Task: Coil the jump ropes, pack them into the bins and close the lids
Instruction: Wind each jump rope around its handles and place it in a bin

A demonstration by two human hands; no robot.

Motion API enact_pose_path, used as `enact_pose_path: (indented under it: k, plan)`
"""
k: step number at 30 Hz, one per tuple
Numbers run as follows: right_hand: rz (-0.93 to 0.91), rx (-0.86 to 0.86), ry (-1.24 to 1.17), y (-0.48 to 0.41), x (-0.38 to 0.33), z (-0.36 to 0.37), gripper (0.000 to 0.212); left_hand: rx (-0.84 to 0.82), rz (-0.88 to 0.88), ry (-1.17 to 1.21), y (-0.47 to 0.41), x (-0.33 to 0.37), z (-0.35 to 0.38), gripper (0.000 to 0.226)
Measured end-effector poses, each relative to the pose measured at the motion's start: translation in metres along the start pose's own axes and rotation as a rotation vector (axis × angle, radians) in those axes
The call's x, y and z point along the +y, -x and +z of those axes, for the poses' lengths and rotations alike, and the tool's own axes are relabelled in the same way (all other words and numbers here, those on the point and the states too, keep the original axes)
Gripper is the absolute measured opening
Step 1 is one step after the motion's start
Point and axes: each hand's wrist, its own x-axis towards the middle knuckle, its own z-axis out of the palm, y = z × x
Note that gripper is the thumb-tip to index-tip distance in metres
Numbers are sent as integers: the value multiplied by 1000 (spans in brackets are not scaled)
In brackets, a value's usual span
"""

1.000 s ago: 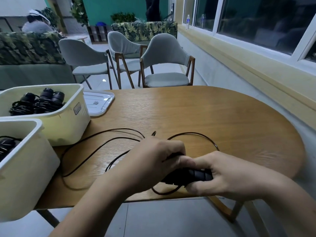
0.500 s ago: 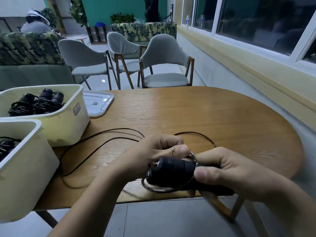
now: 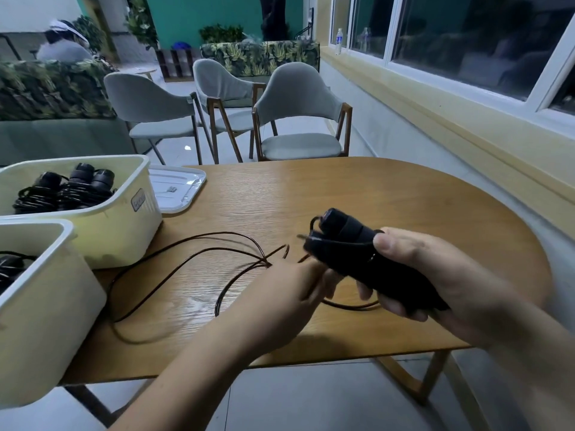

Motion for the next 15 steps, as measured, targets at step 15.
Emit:
enact_pose_path:
  k: [15]
  plan:
    - [12, 376, 342, -8, 7, -6, 50, 95, 73, -45, 6, -1, -9, 31]
